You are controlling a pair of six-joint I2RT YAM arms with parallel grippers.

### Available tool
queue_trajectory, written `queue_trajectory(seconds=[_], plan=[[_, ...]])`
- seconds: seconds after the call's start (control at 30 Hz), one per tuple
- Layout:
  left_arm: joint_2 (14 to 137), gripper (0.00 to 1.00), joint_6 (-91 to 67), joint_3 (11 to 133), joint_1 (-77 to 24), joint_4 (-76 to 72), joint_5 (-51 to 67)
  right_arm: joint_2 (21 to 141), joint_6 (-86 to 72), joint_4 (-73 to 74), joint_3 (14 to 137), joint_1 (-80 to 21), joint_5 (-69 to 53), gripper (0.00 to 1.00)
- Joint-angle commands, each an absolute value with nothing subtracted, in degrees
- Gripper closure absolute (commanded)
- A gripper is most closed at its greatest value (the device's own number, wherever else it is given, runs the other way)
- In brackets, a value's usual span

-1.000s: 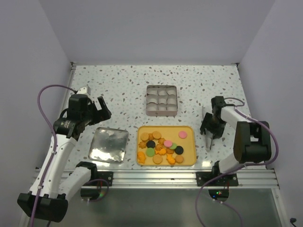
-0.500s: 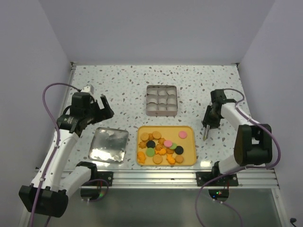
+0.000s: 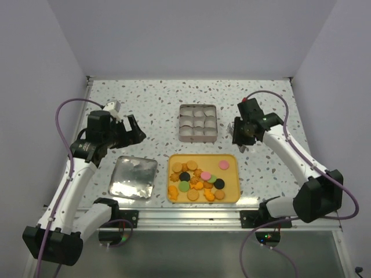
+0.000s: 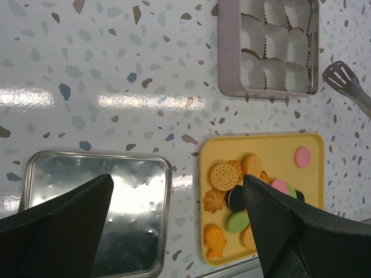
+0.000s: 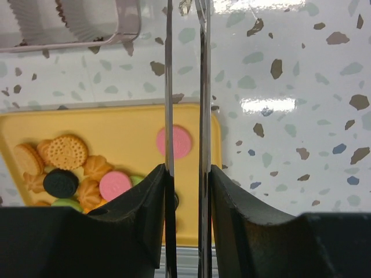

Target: Pack the cookies

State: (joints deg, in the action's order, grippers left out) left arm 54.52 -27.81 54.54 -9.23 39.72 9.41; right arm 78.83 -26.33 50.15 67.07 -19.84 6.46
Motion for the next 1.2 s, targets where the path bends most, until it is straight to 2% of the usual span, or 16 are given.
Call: queue_trajectory(seconds=[0.0,0.27,0.4,0.63,0.87,1.17], plan=[[53.4,0.0,-26.4,57.0,-10.2,36.1,12.9,74.5,-29.4,56.0,70.8,-21.7,7.1,0.64],[52.3,0.0,-26.3,56.0,-11.2,36.1,13.2,68.4,-31.3,62.3,74.3,-24.2,2.2,0.63],[52.2,0.0,-26.3,55.9,-11.4,35.8,13.4,65.6,-32.4,64.1,74.6,-27.2,-1.7,0.59],[51.5,0.0,-27.9,55.4,-11.6,35.9,13.5,62.4,-35.4,64.0,72.8,-36.9,-6.0,0.53],[50.3,0.0,-28.3,55.3,-11.5,36.6,13.6,65.0,-39.5,60.8,70.5,-48.6,-3.6,0.45],[48.0,0.0,-27.9,55.6,-11.6,39.4,12.7,71.2,-42.9,53.7,71.5,-57.4,-2.4,0.45]])
